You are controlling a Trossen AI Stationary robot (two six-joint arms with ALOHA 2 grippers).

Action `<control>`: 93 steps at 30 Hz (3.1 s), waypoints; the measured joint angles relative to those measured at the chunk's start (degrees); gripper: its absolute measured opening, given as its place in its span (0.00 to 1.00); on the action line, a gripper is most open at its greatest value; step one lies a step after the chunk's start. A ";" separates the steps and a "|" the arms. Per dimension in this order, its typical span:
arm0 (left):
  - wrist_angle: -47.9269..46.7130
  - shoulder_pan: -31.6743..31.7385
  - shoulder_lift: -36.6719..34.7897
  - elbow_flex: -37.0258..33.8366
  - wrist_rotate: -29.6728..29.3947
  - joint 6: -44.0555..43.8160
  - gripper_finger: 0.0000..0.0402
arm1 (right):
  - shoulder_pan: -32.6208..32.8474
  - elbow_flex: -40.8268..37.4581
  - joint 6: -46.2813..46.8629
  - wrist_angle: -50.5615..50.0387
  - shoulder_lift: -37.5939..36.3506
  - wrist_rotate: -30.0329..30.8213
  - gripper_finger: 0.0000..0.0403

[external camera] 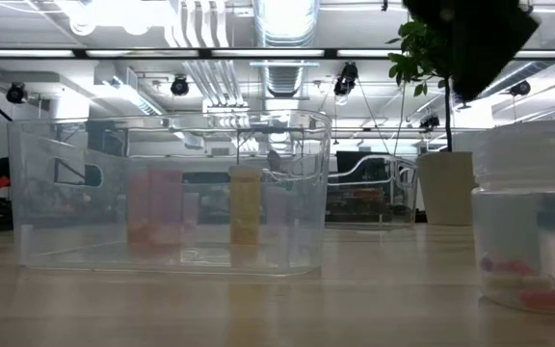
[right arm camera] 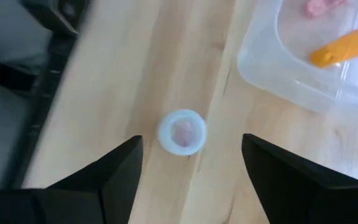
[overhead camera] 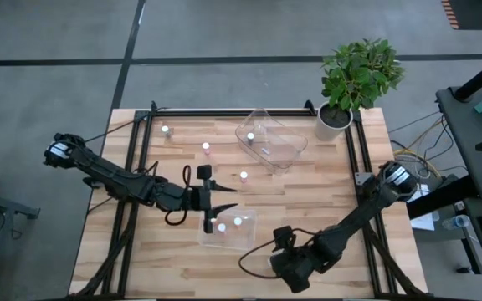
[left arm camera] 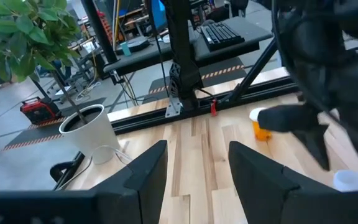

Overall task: Pick and place medicine bottles into bin by pill shape (circle, oval)
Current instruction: Put the transparent capsule bottle into the top transparent bin

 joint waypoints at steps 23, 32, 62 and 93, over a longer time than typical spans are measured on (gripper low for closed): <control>-0.34 0.00 0.09 -0.09 0.04 -0.06 0.39 | -3.88 -7.93 -1.88 14.18 1.41 -8.62 0.48; -0.39 0.00 -0.48 -0.19 0.07 3.10 0.39 | -4.12 -7.95 -1.99 13.40 0.09 -8.92 0.33; 9.65 0.04 -21.92 -20.59 0.26 12.03 0.39 | -41.67 -2.91 -10.61 5.15 -20.01 -1.18 0.35; 9.14 0.04 -36.87 -28.92 0.24 11.31 0.39 | -60.90 -4.54 -8.66 4.43 -9.37 1.99 0.35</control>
